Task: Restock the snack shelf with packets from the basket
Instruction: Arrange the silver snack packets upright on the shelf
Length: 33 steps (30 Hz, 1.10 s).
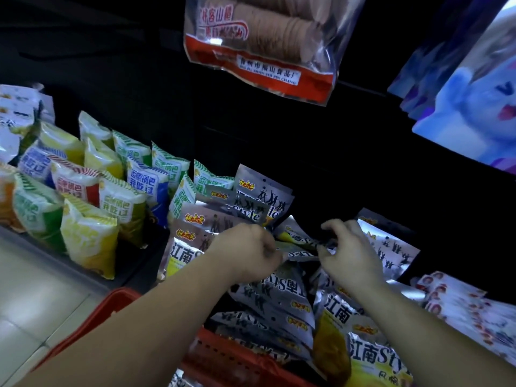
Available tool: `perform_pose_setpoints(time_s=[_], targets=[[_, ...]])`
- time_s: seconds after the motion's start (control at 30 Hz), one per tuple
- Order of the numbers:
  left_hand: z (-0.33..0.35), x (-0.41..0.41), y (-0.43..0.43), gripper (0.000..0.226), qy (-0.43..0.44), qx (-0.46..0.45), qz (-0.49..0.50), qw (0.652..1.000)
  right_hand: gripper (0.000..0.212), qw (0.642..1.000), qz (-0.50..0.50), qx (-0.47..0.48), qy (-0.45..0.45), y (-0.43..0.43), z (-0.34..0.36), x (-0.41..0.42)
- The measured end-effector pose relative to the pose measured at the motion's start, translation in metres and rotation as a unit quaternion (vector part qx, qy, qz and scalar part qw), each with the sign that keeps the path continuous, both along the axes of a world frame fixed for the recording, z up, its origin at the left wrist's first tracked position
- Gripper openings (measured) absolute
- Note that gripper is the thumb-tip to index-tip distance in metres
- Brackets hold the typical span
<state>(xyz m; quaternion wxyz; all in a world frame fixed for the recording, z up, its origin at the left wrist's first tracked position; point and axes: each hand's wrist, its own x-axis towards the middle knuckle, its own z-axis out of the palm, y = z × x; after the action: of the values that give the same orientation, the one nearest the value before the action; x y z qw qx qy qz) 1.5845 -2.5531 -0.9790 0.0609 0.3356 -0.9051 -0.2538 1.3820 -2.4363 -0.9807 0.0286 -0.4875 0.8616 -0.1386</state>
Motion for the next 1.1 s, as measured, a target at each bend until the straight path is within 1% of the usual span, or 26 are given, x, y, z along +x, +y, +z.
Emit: perform_pose_setpoints(time_s=[0.03, 0.07, 0.1, 0.13, 0.2, 0.23, 0.27, 0.33, 0.4, 0.47, 0.53, 0.6, 0.7, 0.73, 0.77, 0.83, 0.9, 0.93, 0.97, 1.0, 1.07, 1.1], targets=[[-0.001, -0.002, 0.000, 0.054, 0.004, 0.008, 0.004, 1.000, 0.052, 1.000, -0.006, 0.017, 0.023, -0.004, -0.003, -0.004], [-0.002, -0.003, 0.001, 0.057, 0.001, 0.014, 0.005, 1.000, 0.052, 0.998, -0.012, 0.038, 0.038, -0.009, -0.005, -0.008], [-0.003, -0.003, 0.002, 0.057, -0.011, 0.016, 0.003, 1.000, 0.046, 0.998, -0.017, 0.051, 0.040, -0.014, -0.009, -0.012], [-0.005, -0.004, 0.003, 0.054, -0.022, 0.013, -0.005, 1.000, 0.036, 0.998, -0.022, 0.056, 0.031, -0.019, -0.011, -0.016], [-0.010, -0.005, 0.003, 0.037, -0.035, -0.005, -0.014, 0.999, 0.017, 0.999, -0.030, 0.018, -0.006, -0.027, -0.014, -0.019], [-0.010, -0.004, 0.004, 0.028, -0.029, -0.015, -0.008, 0.999, 0.014, 0.999, -0.031, -0.018, -0.022, -0.030, -0.014, -0.019], [-0.009, -0.004, 0.004, 0.023, -0.011, -0.020, 0.007, 1.000, 0.013, 0.998, -0.028, -0.055, -0.026, -0.031, -0.012, -0.016], [-0.003, -0.001, 0.003, 0.022, 0.045, -0.011, 0.048, 0.998, 0.012, 0.994, -0.001, -0.112, -0.005, -0.032, -0.002, -0.010], [0.012, 0.001, 0.006, 0.030, 0.098, 0.010, 0.091, 0.991, 0.010, 0.989, 0.038, -0.140, 0.014, -0.027, 0.013, -0.003], [0.030, 0.010, 0.012, 0.041, 0.150, 0.056, 0.128, 0.979, 0.010, 0.987, 0.079, -0.138, 0.007, -0.017, 0.035, 0.007], [0.048, 0.023, 0.019, 0.056, 0.179, 0.079, 0.125, 0.973, 0.013, 0.986, 0.117, -0.118, -0.023, -0.004, 0.061, 0.021], [0.067, 0.040, 0.027, 0.064, 0.205, 0.096, 0.092, 0.970, 0.013, 0.980, 0.149, -0.114, -0.063, 0.009, 0.093, 0.036], [0.100, 0.069, 0.048, 0.074, 0.268, 0.185, 0.067, 0.943, 0.006, 0.967, 0.182, -0.124, -0.131, 0.032, 0.146, 0.063], [0.111, 0.080, 0.057, 0.073, 0.279, 0.205, 0.062, 0.936, 0.006, 0.961, 0.189, -0.123, -0.158, 0.041, 0.162, 0.072], [0.118, 0.089, 0.064, 0.068, 0.284, 0.209, 0.060, 0.934, 0.008, 0.957, 0.194, -0.122, -0.177, 0.050, 0.177, 0.082], [0.132, 0.108, 0.081, 0.050, 0.295, 0.206, 0.084, 0.929, 0.007, 0.951, 0.195, -0.128, -0.205, 0.069, 0.199, 0.100], [0.144, 0.126, 0.100, 0.027, 0.310, 0.198, 0.115, 0.923, 0.004, 0.935, 0.176, -0.160, -0.264, 0.087, 0.214, 0.118], [0.150, 0.134, 0.110, 0.021, 0.316, 0.196, 0.120, 0.920, 0.006, 0.922, 0.164, -0.184, -0.299, 0.095, 0.219, 0.127], [0.153, 0.140, 0.119, 0.023, 0.323, 0.203, 0.119, 0.917, 0.011, 0.911, 0.150, -0.211, -0.322, 0.103, 0.221, 0.136], [0.158, 0.146, 0.129, 0.026, 0.334, 0.227, 0.113, 0.908, 0.016, 0.904, 0.129, -0.240, -0.329, 0.111, 0.218, 0.142], [0.163, 0.154, 0.142, 0.027, 0.355, 0.265, 0.115, 0.889, 0.027, 0.899, 0.081, -0.287, -0.322, 0.126, 0.211, 0.154], [0.166, 0.156, 0.147, 0.028, 0.366, 0.269, 0.126, 0.882, 0.034, 0.886, 0.066, -0.303, -0.346, 0.132, 0.208, 0.160]])
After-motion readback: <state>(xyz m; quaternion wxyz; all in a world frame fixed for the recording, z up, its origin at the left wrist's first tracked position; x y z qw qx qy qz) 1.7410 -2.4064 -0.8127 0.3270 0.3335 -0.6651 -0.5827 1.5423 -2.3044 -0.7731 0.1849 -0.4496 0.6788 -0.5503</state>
